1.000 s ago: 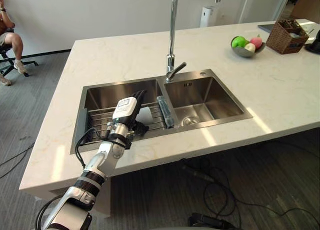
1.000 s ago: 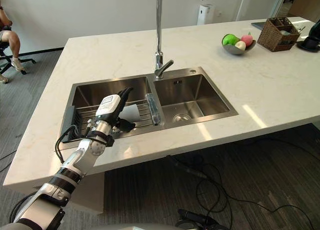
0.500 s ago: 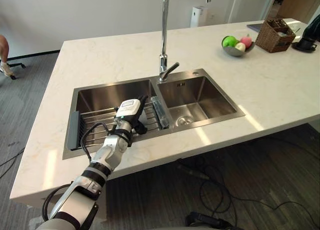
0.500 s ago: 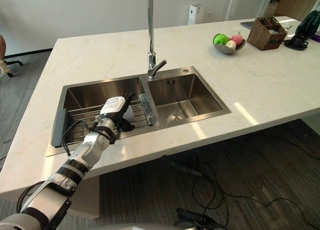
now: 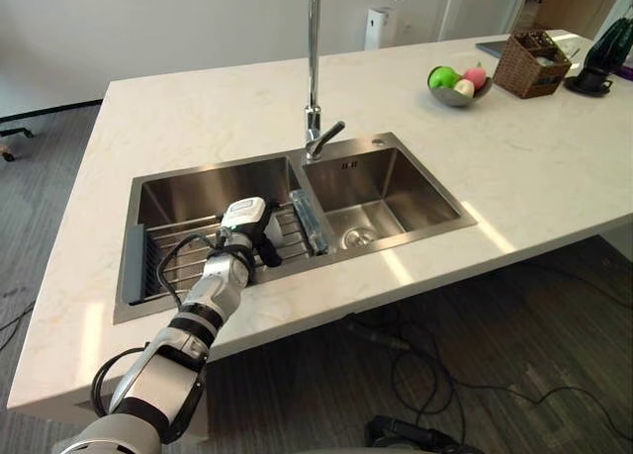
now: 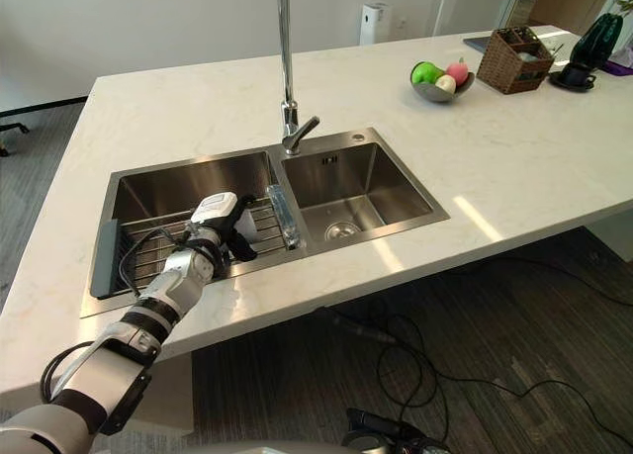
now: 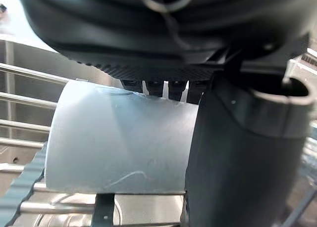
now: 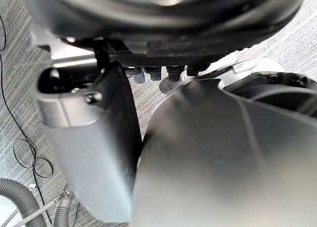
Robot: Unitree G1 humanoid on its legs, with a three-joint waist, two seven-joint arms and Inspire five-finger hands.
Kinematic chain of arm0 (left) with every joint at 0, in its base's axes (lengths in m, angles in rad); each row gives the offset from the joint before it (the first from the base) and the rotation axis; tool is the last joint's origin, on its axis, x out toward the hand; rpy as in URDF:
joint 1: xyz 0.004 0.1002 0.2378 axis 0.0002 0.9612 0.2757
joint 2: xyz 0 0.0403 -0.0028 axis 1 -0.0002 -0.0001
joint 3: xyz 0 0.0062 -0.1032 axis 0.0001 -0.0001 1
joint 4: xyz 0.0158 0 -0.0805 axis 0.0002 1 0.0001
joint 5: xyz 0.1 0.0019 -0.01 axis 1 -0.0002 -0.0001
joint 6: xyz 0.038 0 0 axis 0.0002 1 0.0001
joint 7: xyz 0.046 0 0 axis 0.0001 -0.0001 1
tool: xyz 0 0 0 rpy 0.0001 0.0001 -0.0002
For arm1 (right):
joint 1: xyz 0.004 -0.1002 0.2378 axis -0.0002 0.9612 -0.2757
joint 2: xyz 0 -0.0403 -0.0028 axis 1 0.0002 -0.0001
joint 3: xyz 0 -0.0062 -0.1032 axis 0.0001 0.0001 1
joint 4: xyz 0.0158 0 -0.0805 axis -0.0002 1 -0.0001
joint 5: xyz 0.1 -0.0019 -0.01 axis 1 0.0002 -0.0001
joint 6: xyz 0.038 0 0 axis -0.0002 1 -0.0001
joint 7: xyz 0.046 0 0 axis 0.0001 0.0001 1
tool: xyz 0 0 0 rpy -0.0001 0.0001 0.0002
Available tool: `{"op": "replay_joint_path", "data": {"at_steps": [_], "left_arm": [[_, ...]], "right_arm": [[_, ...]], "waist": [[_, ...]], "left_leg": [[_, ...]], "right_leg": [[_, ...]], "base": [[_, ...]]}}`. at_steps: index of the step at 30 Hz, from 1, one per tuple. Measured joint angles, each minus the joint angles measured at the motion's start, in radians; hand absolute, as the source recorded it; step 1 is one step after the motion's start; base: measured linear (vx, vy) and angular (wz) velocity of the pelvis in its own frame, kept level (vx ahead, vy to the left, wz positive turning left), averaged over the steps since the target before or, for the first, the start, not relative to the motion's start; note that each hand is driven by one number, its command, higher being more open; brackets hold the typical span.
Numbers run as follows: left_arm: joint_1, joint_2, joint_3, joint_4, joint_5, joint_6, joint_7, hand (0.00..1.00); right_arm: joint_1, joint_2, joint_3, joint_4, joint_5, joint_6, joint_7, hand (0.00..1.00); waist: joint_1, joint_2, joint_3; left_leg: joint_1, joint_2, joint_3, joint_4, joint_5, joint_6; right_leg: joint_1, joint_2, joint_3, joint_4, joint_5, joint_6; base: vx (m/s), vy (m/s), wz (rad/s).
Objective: Walk over to the sink, pick up the cup, carry it to the dishwasher, place the cup inside the dishwasher, then close the dishwasher door
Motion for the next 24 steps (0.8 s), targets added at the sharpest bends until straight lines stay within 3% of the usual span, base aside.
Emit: {"op": "replay_joint_path", "data": {"at_steps": [3,9,13,18,24], "left_arm": [[-0.014,-0.005,0.037,0.058,0.015,-0.036,0.094,0.00],[-0.003,-0.003,0.065,0.093,0.058,-0.116,0.192,0.00],[0.046,0.000,0.077,0.083,0.053,-0.223,0.287,0.00],[0.156,0.004,0.098,-0.047,-0.112,-0.334,0.326,0.00],[0.265,-0.009,0.149,-0.297,-0.360,-0.465,0.330,0.00]], "right_arm": [[-0.002,0.001,0.000,-0.001,-0.001,-0.001,0.006,1.00],[-0.002,0.001,-0.004,0.001,-0.021,-0.003,0.017,1.00],[-0.002,0.001,-0.009,0.009,-0.038,-0.015,0.025,1.00],[0.002,0.001,-0.010,0.011,-0.040,-0.029,0.029,1.00],[0.014,0.001,-0.028,0.025,-0.040,-0.042,0.034,1.00]], "waist": [[-0.006,0.001,-0.001],[-0.003,0.002,-0.001],[0.003,0.002,-0.001],[0.011,0.002,-0.001],[0.047,0.002,-0.001]], "left_leg": [[-0.003,0.003,0.006,-0.001,-0.001,-0.001],[-0.005,0.006,0.007,-0.002,-0.003,-0.004],[-0.004,0.004,-0.005,0.003,-0.003,-0.003],[-0.013,0.003,-0.017,0.012,-0.002,-0.002],[-0.014,0.000,-0.055,0.016,0.000,0.002]], "right_leg": [[-0.008,0.004,0.006,0.000,0.000,0.000],[-0.009,0.008,0.004,0.000,0.000,0.000],[-0.002,0.004,-0.010,0.000,0.001,0.000],[0.000,-0.001,-0.020,0.000,0.001,0.000],[0.024,-0.007,-0.062,0.006,0.002,0.000]], "base": [[-0.03,-0.039,-0.06],[0.00,-0.022,-0.01],[-0.02,-0.019,0.08],[-0.03,-0.024,0.06],[-0.02,-0.032,0.16]]}}
